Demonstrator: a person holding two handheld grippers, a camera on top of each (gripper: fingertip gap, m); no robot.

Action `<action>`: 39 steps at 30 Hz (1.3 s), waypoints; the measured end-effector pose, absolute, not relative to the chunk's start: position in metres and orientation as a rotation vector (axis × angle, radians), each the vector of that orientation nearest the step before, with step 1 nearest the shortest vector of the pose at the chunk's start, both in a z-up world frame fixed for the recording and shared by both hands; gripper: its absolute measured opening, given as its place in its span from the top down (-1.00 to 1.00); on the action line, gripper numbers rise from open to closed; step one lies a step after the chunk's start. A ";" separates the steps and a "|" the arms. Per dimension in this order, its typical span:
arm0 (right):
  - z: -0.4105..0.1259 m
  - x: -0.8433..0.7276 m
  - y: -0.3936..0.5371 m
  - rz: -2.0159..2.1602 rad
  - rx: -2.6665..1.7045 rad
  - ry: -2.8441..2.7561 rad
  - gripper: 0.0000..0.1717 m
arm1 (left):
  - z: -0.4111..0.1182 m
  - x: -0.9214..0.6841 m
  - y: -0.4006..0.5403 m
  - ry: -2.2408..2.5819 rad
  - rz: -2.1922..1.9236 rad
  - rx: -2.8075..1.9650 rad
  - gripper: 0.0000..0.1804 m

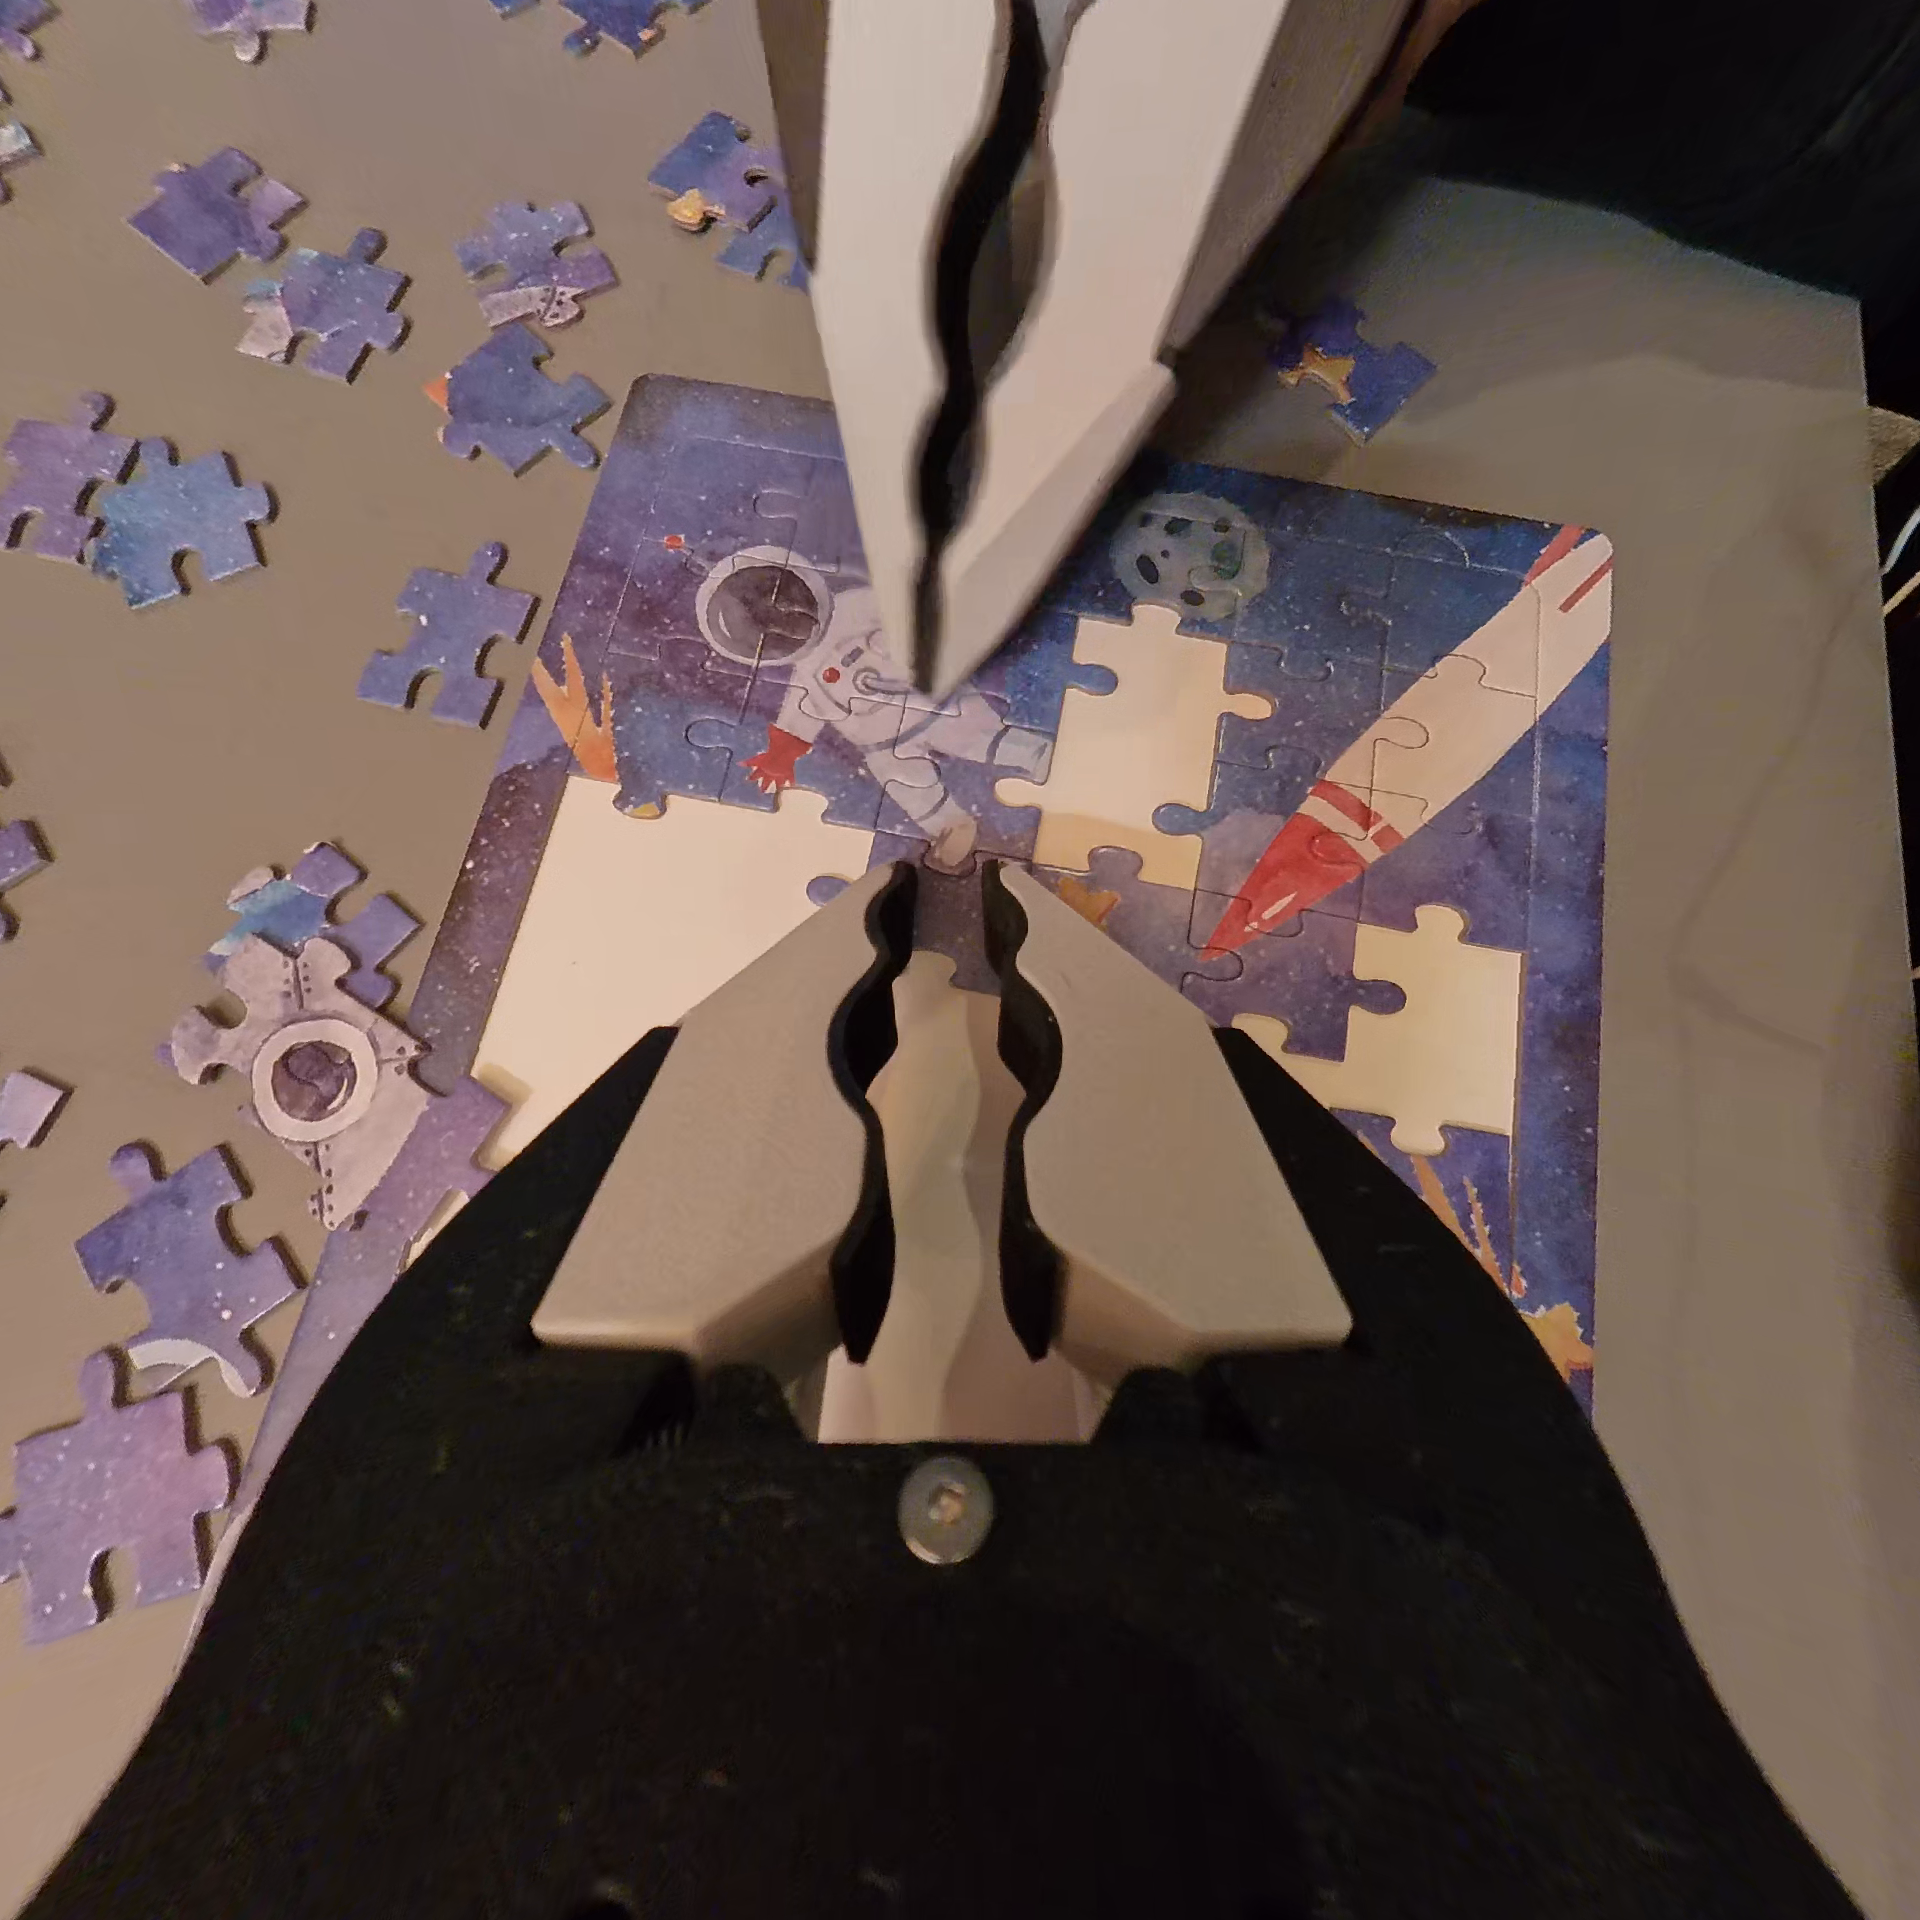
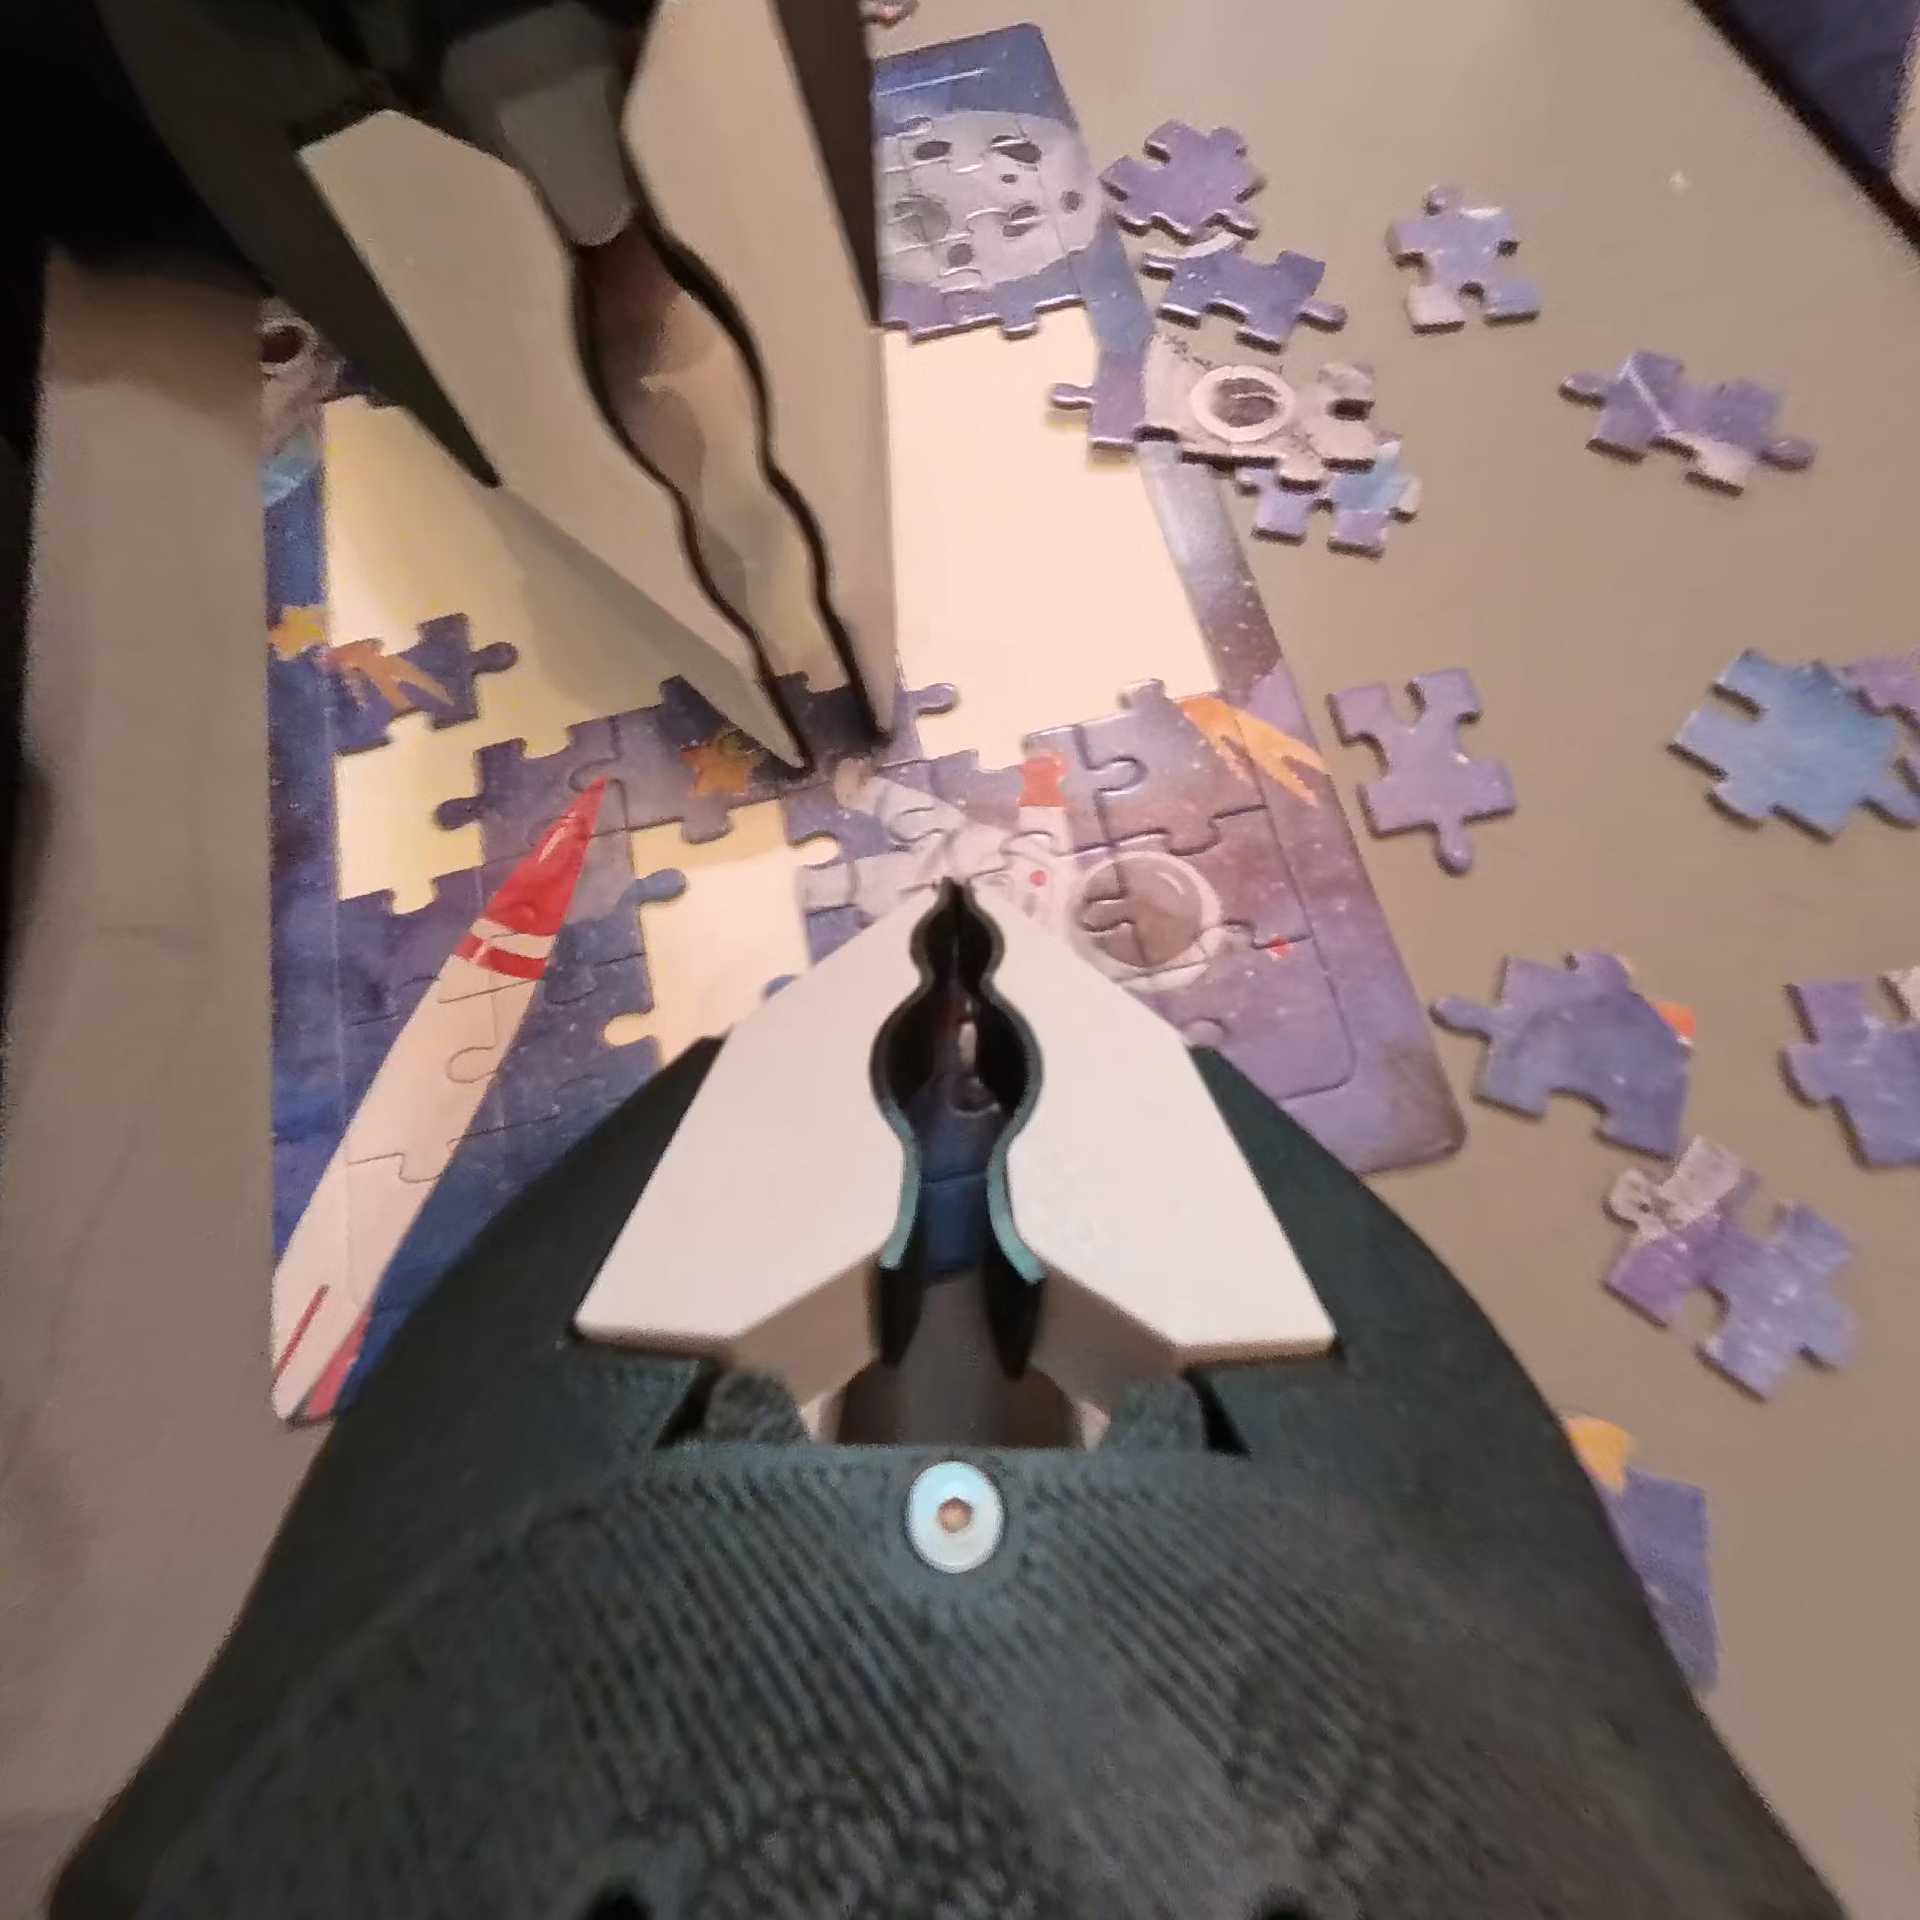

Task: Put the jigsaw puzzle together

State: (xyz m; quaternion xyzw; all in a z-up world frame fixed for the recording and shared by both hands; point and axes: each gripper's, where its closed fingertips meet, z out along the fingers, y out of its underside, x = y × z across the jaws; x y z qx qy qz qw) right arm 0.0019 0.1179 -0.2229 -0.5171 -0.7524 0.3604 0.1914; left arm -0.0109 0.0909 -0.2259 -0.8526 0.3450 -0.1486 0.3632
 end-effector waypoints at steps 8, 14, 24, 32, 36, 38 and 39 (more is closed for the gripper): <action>-0.223 -0.003 0.135 0.906 -1.450 -2.042 1.00 | -0.226 -0.011 0.091 0.888 -0.382 -2.195 0.86; -0.223 -0.003 0.133 0.908 -1.437 -2.054 1.00 | -0.226 -0.011 0.091 0.889 -0.378 -2.193 0.86; -0.223 -0.003 0.127 0.939 -1.430 -2.075 1.00 | -0.226 -0.011 0.091 0.886 -0.385 -2.197 0.86; -0.223 0.001 0.111 1.048 -1.432 -2.129 1.00 | -0.226 -0.011 0.091 0.886 -0.385 -2.197 0.86; -0.223 -0.002 0.164 0.845 -1.567 -1.921 1.00 | -0.226 -0.011 0.091 0.888 -0.379 -2.195 0.86; -0.222 0.002 0.181 0.799 -1.622 -1.856 1.00 | -0.225 -0.011 0.091 0.890 -0.377 -2.193 0.86; -0.222 0.004 0.186 0.776 -1.631 -1.840 1.00 | -0.224 -0.011 0.090 0.893 -0.380 -2.184 0.88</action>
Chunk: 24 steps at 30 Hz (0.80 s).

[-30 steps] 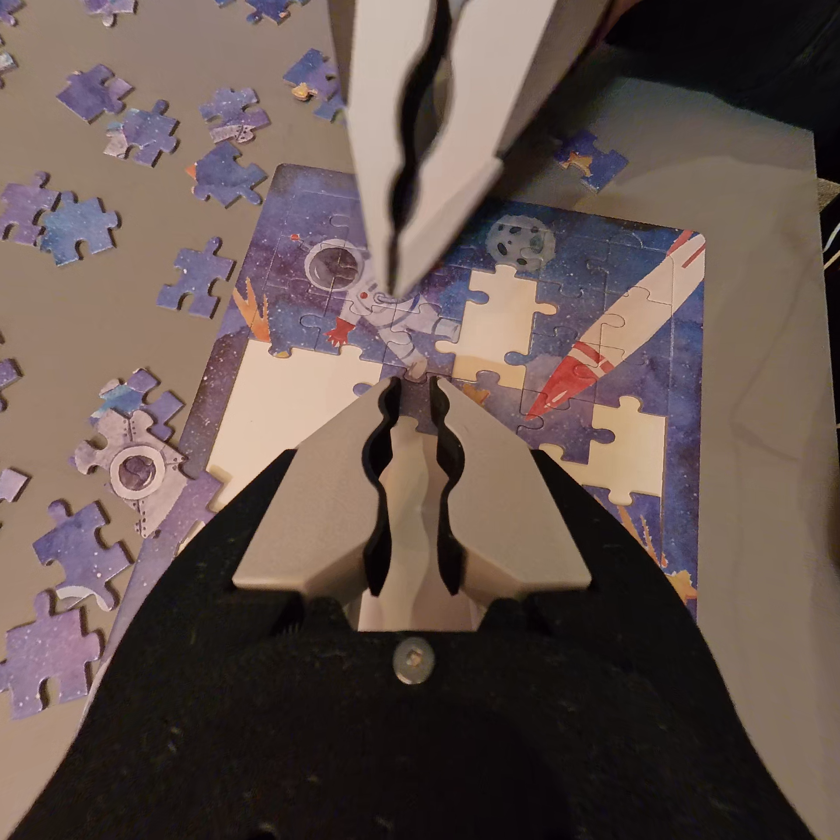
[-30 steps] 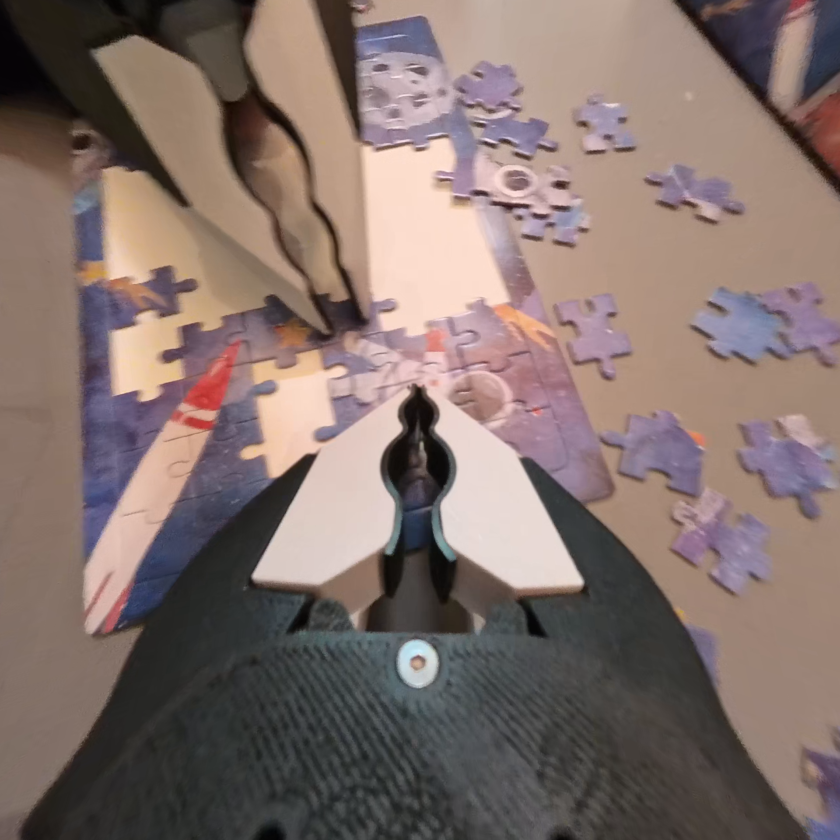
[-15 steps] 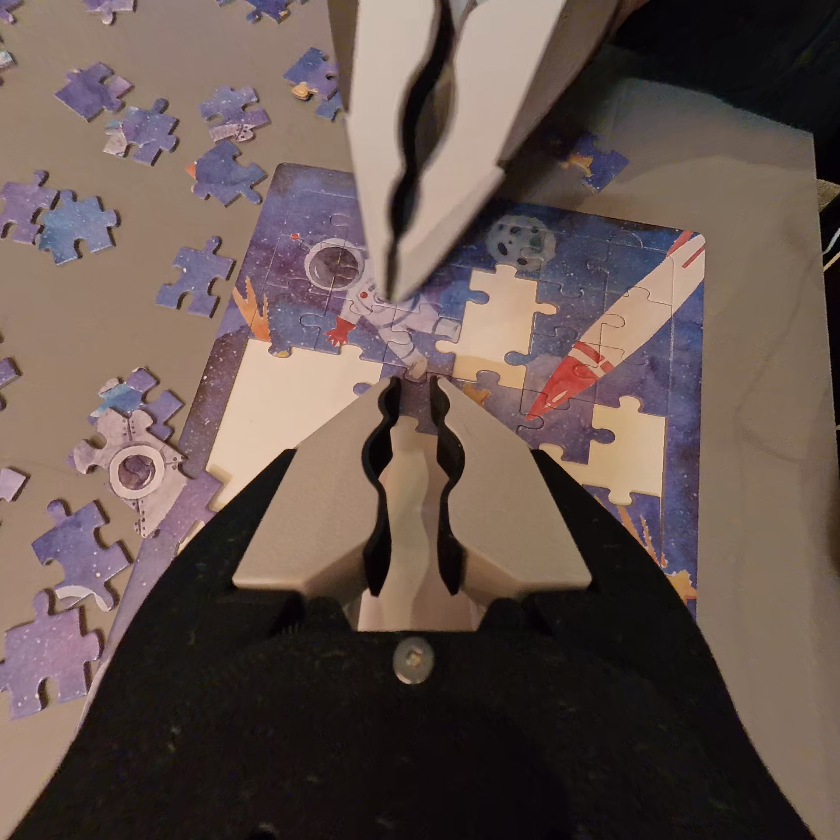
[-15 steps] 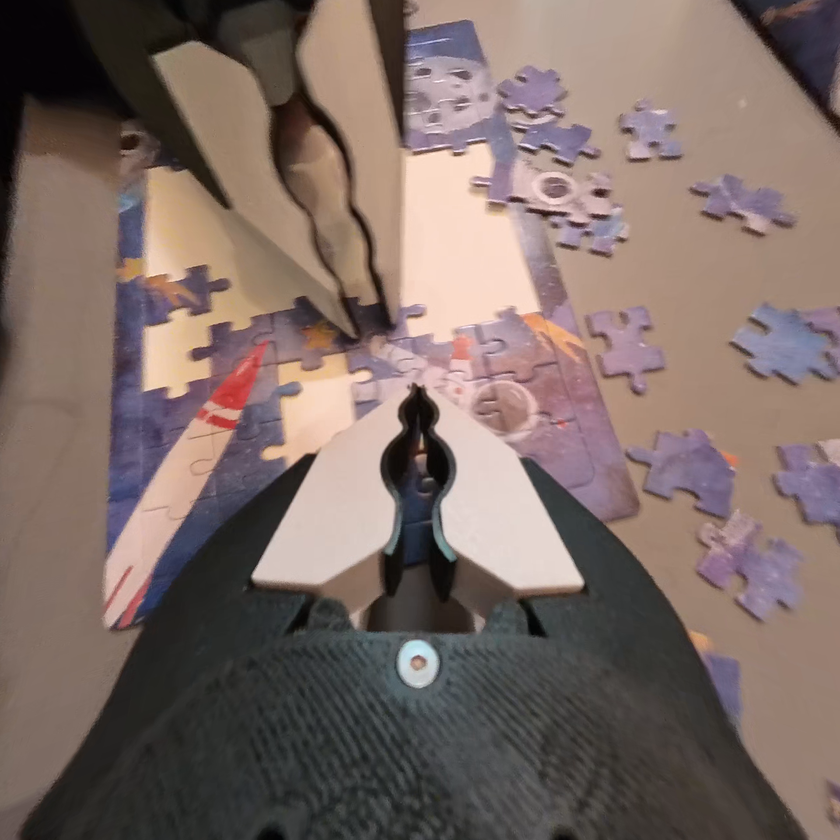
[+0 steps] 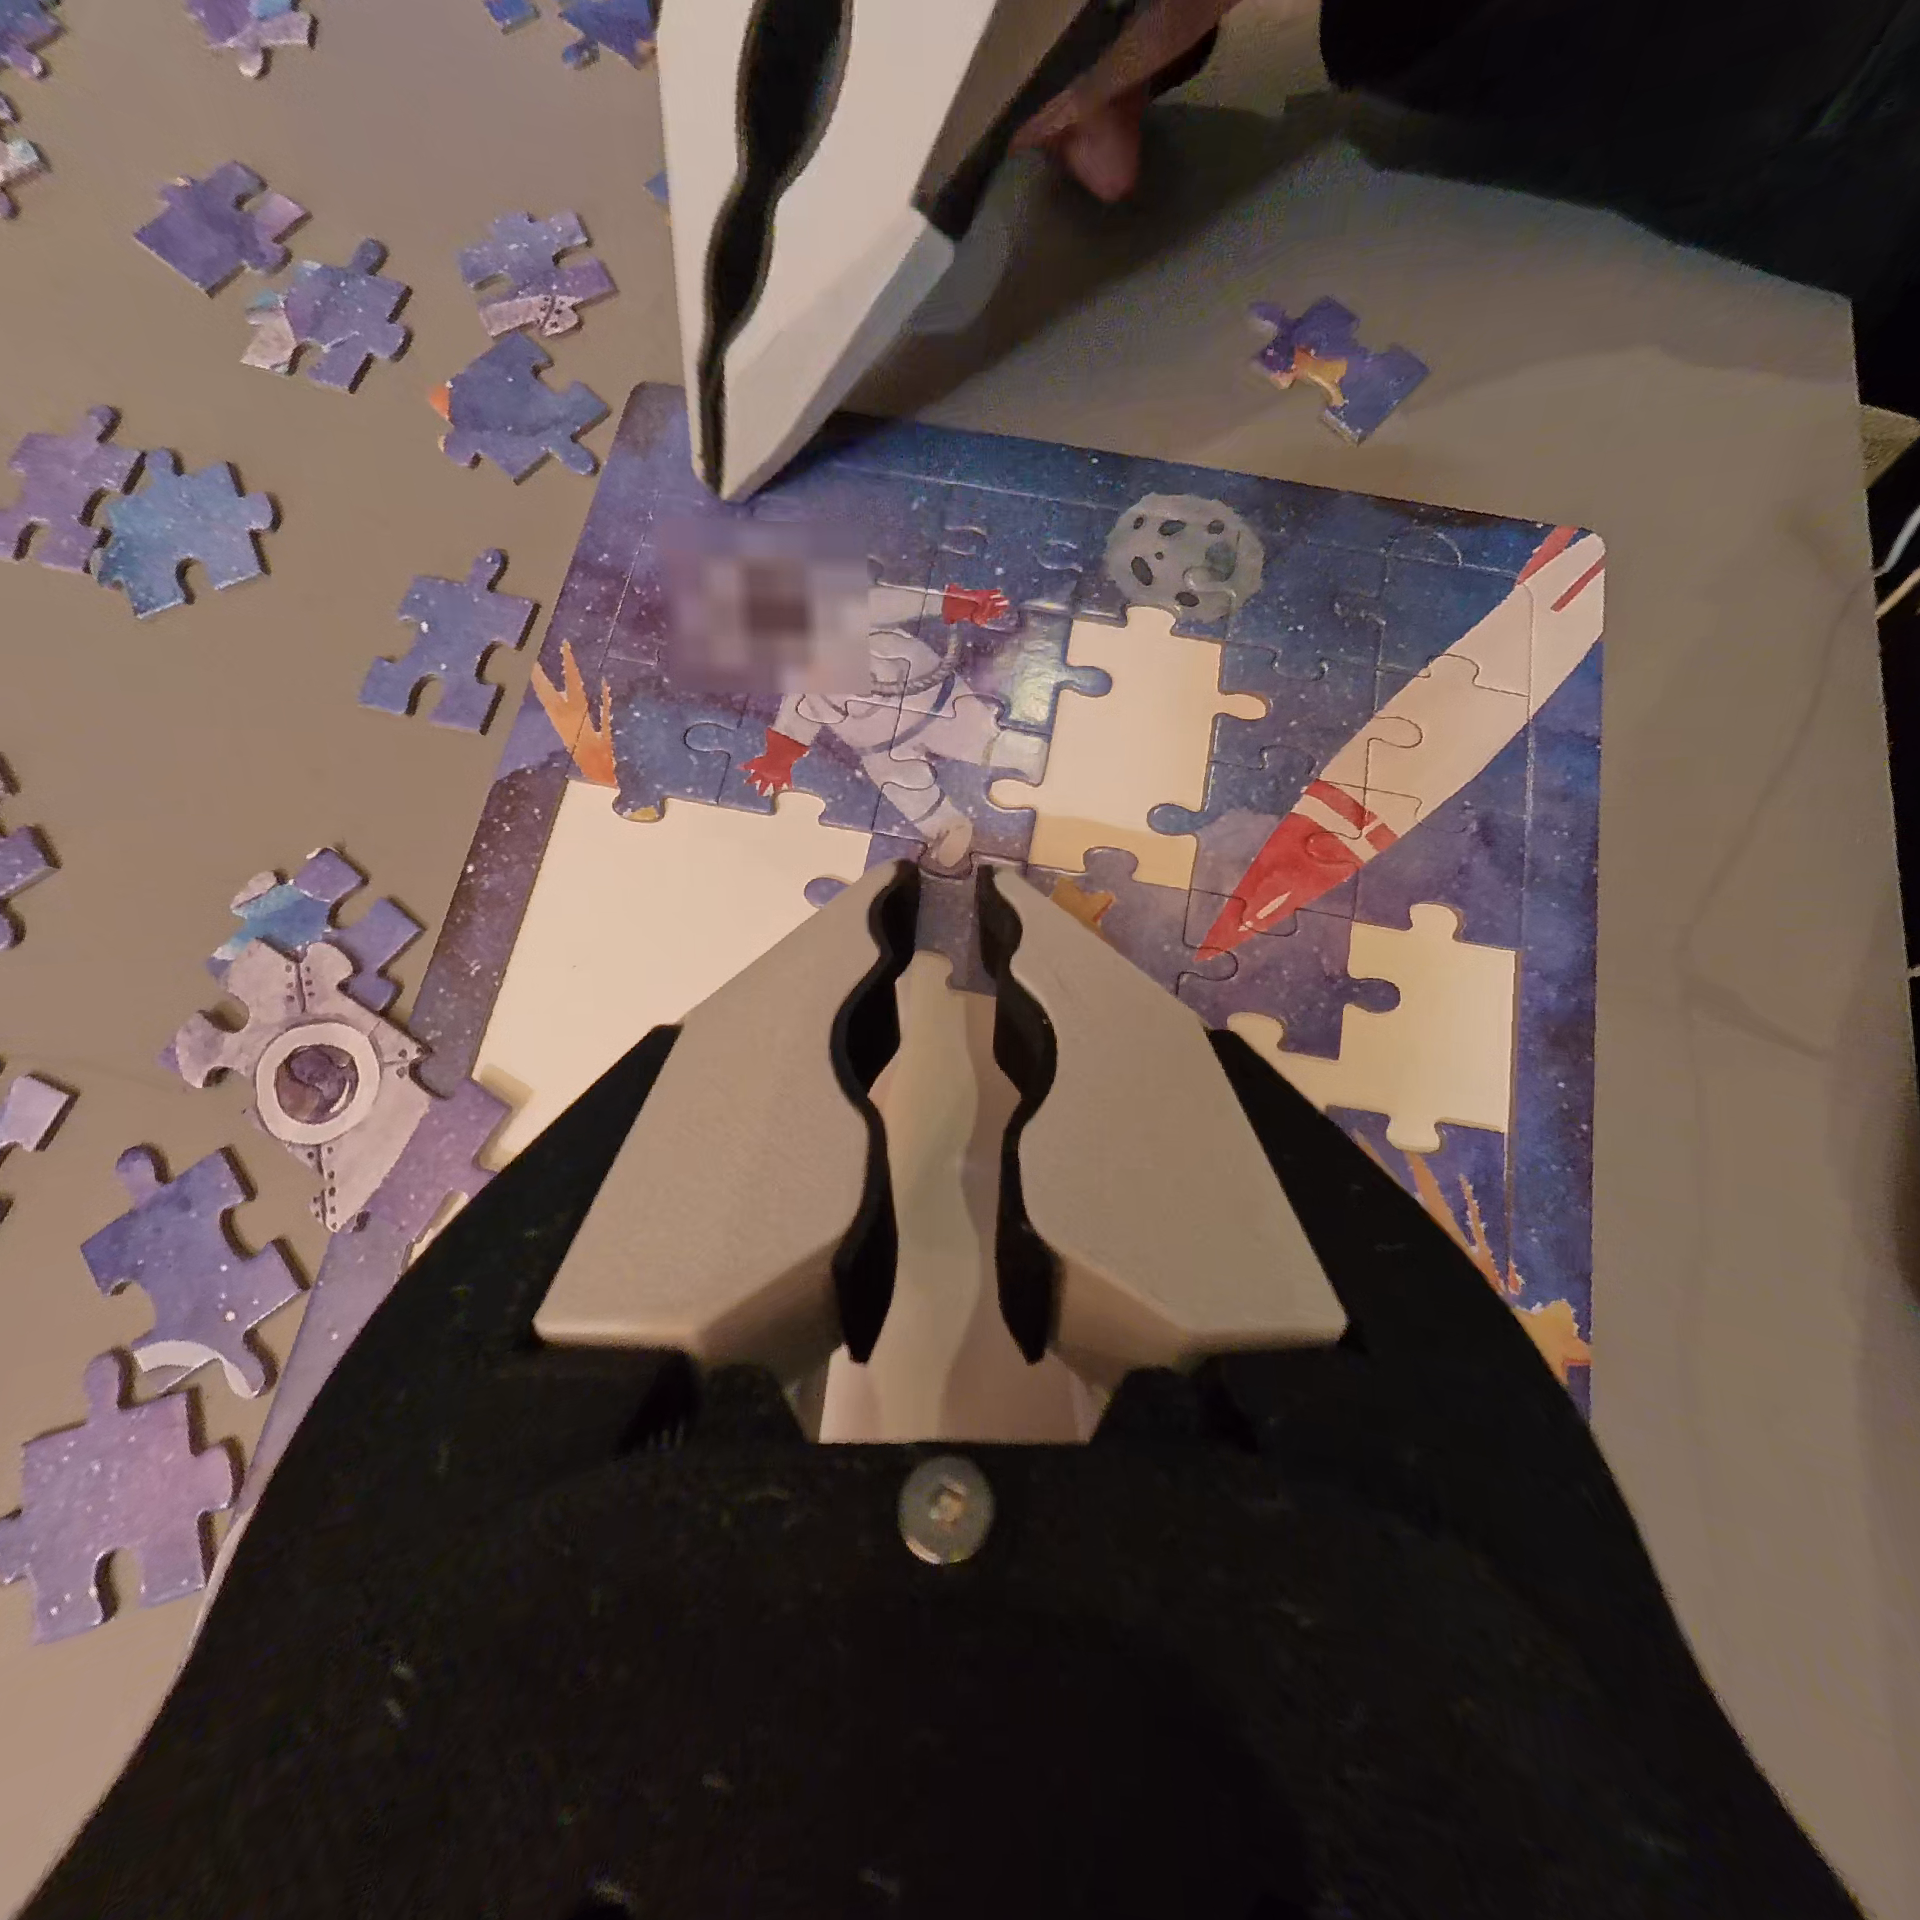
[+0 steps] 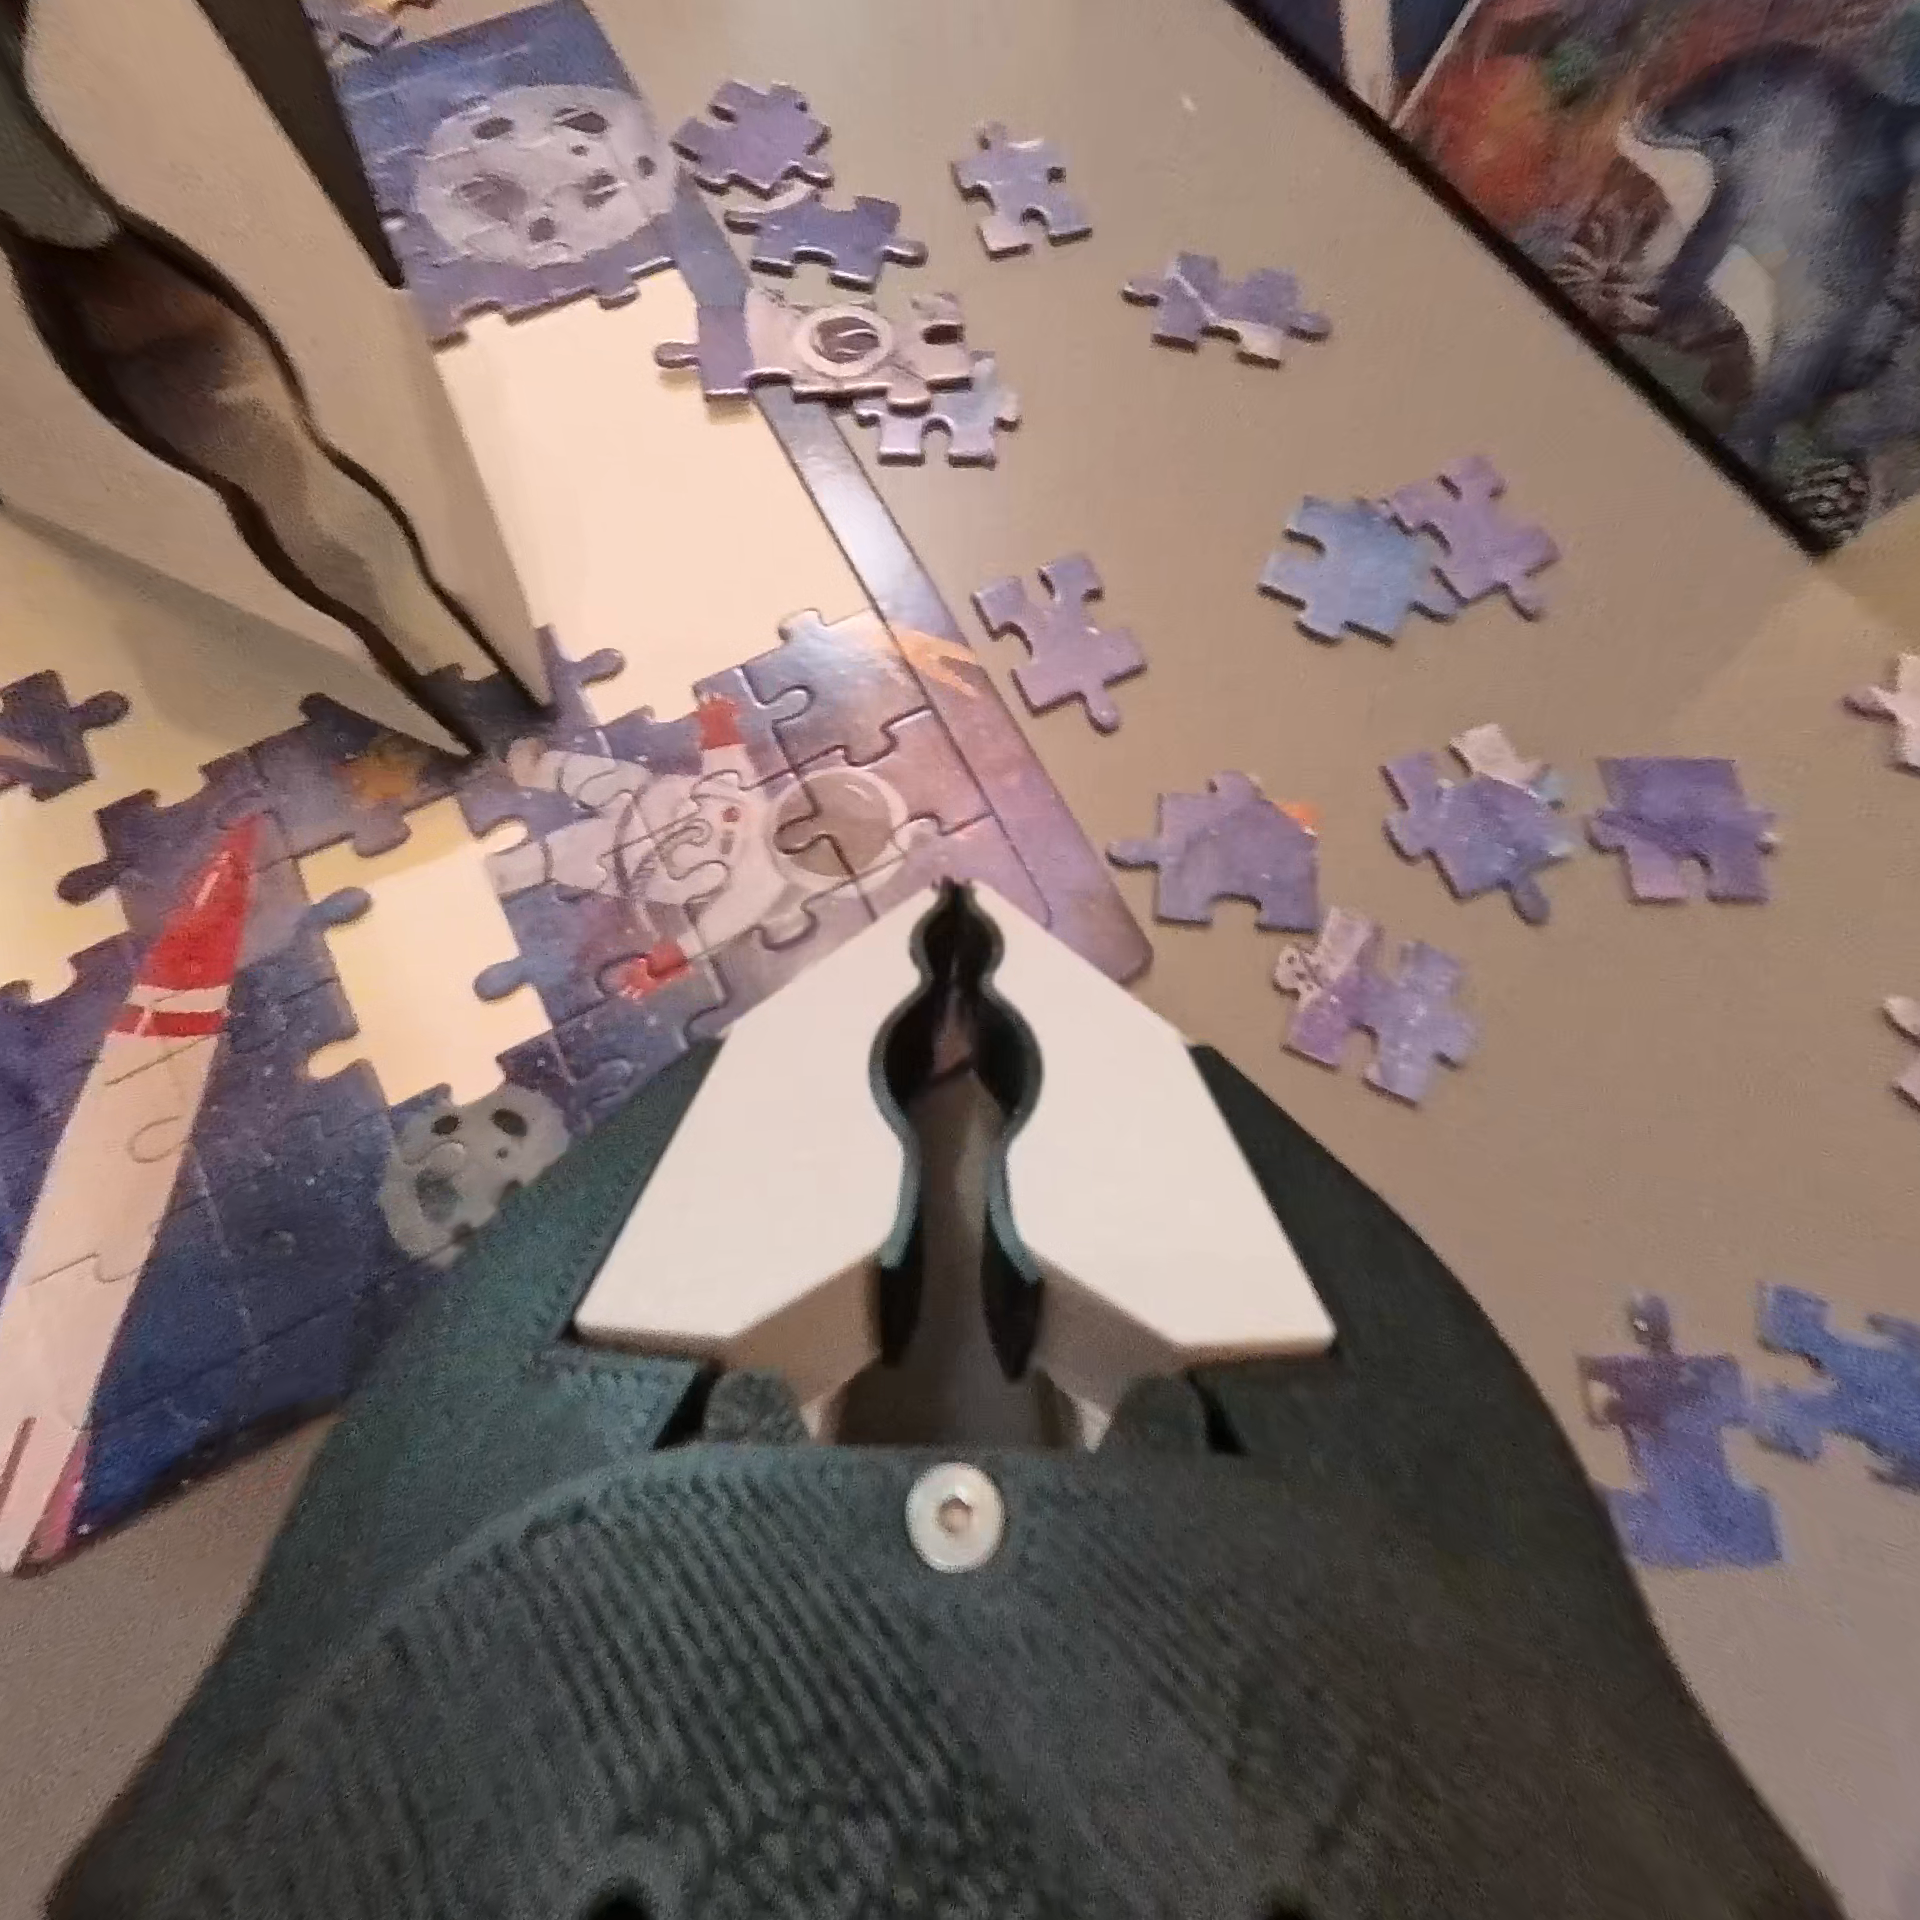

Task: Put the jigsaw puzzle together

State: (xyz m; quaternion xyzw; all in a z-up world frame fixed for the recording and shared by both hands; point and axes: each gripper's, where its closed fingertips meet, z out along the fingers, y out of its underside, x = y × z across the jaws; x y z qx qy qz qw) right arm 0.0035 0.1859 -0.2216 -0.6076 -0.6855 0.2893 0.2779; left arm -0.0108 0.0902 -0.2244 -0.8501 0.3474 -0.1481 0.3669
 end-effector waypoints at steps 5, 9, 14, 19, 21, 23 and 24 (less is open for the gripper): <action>-0.207 -0.003 0.170 0.873 -1.532 -1.847 1.00 | -0.189 -0.017 0.096 0.701 -0.599 -2.049 1.00; -0.219 -0.005 0.153 0.885 -1.534 -1.937 0.97 | -0.183 -0.034 0.100 0.611 -0.651 -2.048 1.00; -0.222 -0.002 0.179 0.768 -1.617 -1.848 0.98 | -0.192 -0.028 0.090 0.742 -0.620 -2.095 1.00; -0.198 -0.003 0.197 0.839 -1.629 -1.668 0.98 | -0.201 -0.014 0.075 0.907 -0.613 -2.109 1.00; -0.188 -0.004 0.197 0.898 -1.606 -1.622 0.98 | -0.206 -0.007 0.069 0.953 -0.637 -2.129 1.00; -0.188 -0.004 0.197 0.910 -1.611 -1.620 0.97 | -0.210 -0.005 0.068 0.971 -0.611 -2.141 1.00; -0.191 -0.004 0.197 0.893 -1.621 -1.632 0.95 | -0.213 -0.006 0.069 0.972 -0.584 -2.155 1.00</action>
